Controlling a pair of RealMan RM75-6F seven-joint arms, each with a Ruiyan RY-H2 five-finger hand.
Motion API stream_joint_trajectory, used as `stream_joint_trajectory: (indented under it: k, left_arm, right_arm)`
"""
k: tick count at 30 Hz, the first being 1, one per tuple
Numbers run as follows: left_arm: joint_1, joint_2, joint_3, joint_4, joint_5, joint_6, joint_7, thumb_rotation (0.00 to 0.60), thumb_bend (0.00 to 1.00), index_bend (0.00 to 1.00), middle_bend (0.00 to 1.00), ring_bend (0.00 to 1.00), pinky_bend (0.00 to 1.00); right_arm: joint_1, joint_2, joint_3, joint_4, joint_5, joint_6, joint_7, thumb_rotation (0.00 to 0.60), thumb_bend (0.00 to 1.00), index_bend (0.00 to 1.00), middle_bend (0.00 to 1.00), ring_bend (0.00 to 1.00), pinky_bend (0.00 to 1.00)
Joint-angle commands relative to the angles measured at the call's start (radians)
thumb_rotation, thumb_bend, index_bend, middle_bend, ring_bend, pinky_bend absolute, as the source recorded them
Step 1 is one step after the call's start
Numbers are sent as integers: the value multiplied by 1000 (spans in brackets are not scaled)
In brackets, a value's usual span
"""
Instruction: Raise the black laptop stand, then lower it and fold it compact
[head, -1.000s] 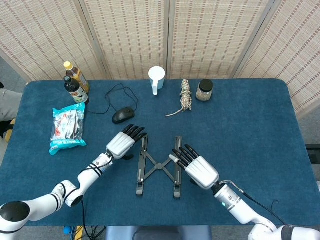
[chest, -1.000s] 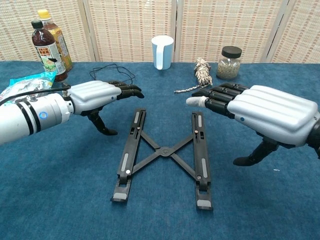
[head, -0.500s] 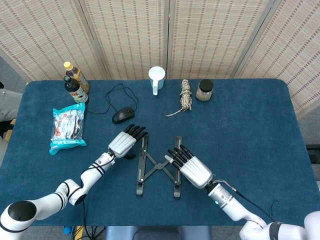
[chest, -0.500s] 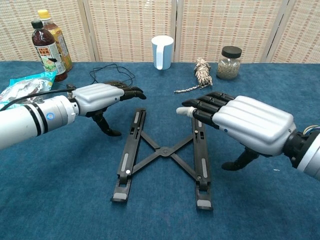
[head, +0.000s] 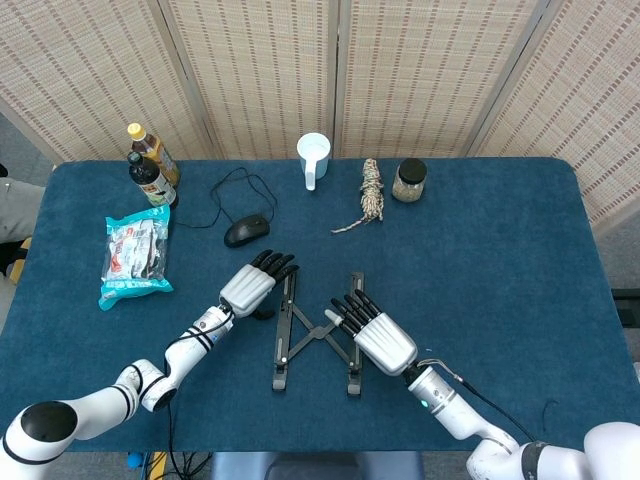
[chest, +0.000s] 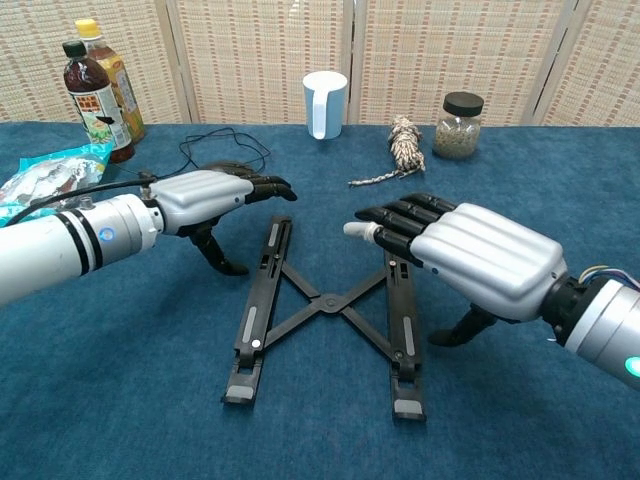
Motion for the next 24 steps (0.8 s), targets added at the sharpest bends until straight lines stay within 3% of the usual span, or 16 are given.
stream_joint_trajectory:
  k: [1,24]
  left_arm:
    - [-1,-2,0,2,-1,1,-1,600,174,67,7,0,0]
    - [-2,-26,2,32,-23,-21,-58,600,174,67,7,0,0]
  right_arm:
    - [4,-16,1,20,-1,1,-2,600,1,0,0,0,0]
    - [18,-110,-6,148,-24,46,47,600,2,0,0,0,0]
